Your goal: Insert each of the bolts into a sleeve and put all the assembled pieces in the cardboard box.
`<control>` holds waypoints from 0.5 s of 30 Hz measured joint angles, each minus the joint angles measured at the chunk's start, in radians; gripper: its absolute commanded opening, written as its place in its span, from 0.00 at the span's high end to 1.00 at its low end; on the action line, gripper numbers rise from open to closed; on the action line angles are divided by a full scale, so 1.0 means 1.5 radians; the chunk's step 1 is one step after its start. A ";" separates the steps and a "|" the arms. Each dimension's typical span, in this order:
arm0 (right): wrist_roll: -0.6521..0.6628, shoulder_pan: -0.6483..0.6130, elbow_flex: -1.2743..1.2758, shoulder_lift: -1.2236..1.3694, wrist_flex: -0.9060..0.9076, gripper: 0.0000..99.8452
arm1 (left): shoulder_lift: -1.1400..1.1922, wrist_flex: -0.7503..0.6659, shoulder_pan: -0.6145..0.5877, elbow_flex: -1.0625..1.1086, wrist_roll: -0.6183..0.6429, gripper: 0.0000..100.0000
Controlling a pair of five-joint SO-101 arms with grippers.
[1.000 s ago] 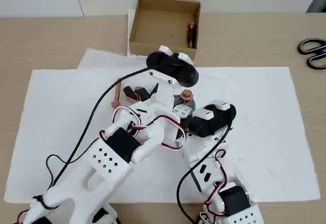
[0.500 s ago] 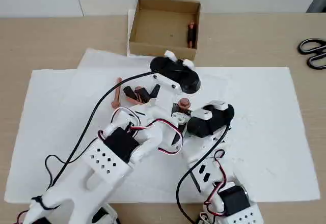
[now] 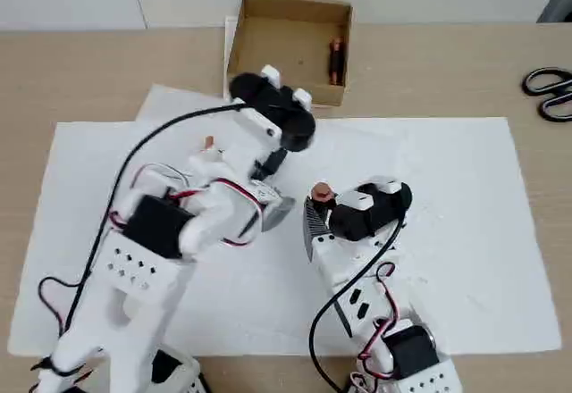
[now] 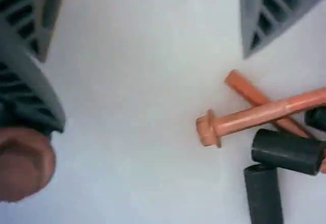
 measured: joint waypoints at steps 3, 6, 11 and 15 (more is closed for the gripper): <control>0.000 0.040 0.000 0.000 -0.006 1.00 | 0.000 0.062 -0.045 -0.093 -0.006 0.77; 0.000 0.101 0.000 0.000 -0.037 1.00 | 0.000 0.109 -0.117 -0.193 -0.008 0.77; 0.056 0.168 -0.046 0.000 -0.045 1.00 | -0.001 0.174 -0.284 -0.260 -0.008 0.77; 0.090 0.177 -0.175 0.043 -0.048 1.00 | -0.001 0.215 -0.404 -0.261 -0.008 0.77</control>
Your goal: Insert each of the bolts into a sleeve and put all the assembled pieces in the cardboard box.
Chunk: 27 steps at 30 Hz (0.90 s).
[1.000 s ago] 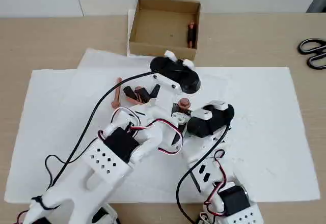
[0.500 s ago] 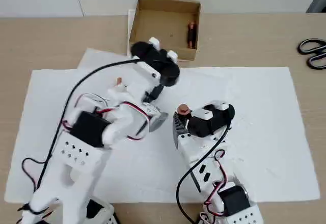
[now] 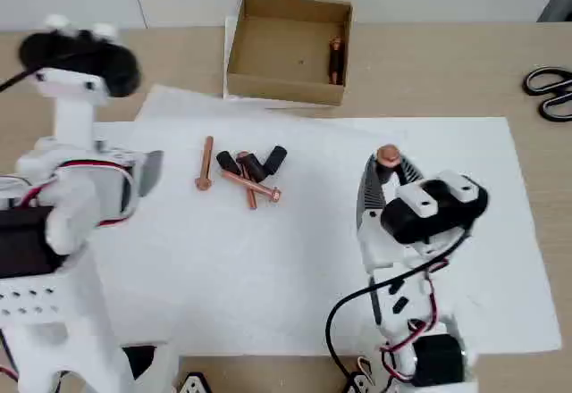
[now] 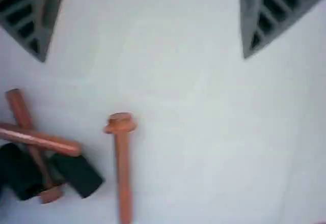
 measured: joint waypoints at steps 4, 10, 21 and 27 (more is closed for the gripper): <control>0.009 0.000 -0.161 0.145 -0.007 1.00 | 0.000 0.002 -0.095 0.013 0.000 0.77; 0.009 0.001 -0.438 0.508 -0.092 1.00 | 0.000 0.002 -0.155 0.014 0.000 0.77; 0.009 0.001 -0.851 1.223 -0.227 1.00 | -0.008 0.002 -0.170 0.092 0.000 0.77; 0.009 -0.008 -1.057 1.509 -0.292 1.00 | -0.098 0.002 -0.170 0.130 0.000 0.77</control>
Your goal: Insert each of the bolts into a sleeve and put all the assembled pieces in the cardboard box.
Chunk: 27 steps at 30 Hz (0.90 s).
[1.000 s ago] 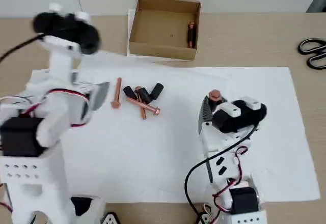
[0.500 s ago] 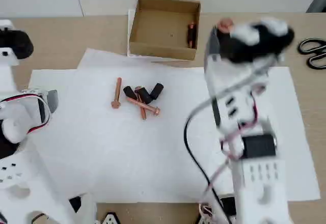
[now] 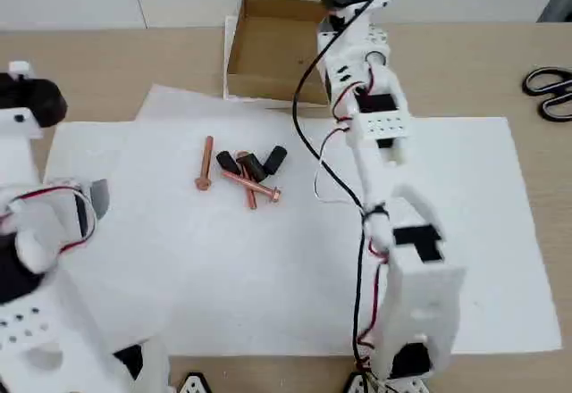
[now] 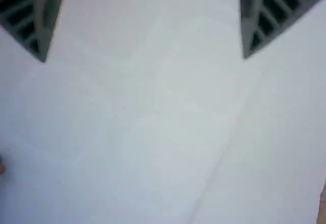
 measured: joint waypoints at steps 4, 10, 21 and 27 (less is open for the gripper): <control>0.000 -0.012 -0.113 0.124 0.000 1.00 | -0.073 0.000 0.000 0.042 0.000 0.77; 0.000 -0.025 -0.193 0.214 0.000 0.92 | -0.158 0.000 0.000 0.095 0.000 0.77; 0.000 -0.024 -0.217 0.222 -0.001 0.85 | -0.185 0.000 0.000 0.134 0.000 0.77; 0.000 -0.024 -0.219 0.223 -0.001 0.85 | -0.186 0.000 0.000 0.136 0.000 0.77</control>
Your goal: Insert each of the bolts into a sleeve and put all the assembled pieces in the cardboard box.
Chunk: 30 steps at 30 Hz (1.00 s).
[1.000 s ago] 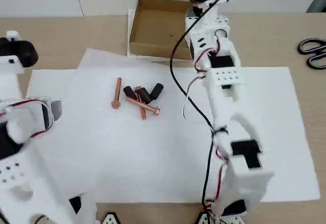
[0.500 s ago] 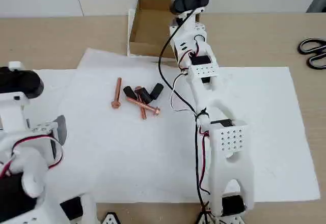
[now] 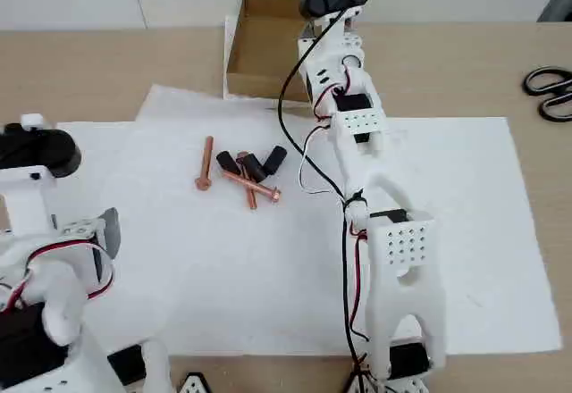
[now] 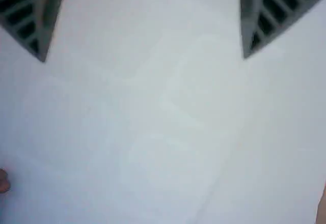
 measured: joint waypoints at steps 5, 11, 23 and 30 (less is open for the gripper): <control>0.000 0.001 0.001 -0.077 0.114 0.85 | 0.000 0.000 0.000 0.002 0.000 0.77; 0.000 -0.004 0.000 -0.293 0.430 0.85 | 0.000 0.000 0.000 0.038 0.000 0.77; 0.000 -0.021 0.023 -0.423 0.989 0.85 | 0.000 0.000 0.046 0.058 0.000 0.77; 0.000 -0.054 0.154 -0.388 1.006 0.85 | 0.000 0.000 0.078 0.058 0.014 0.77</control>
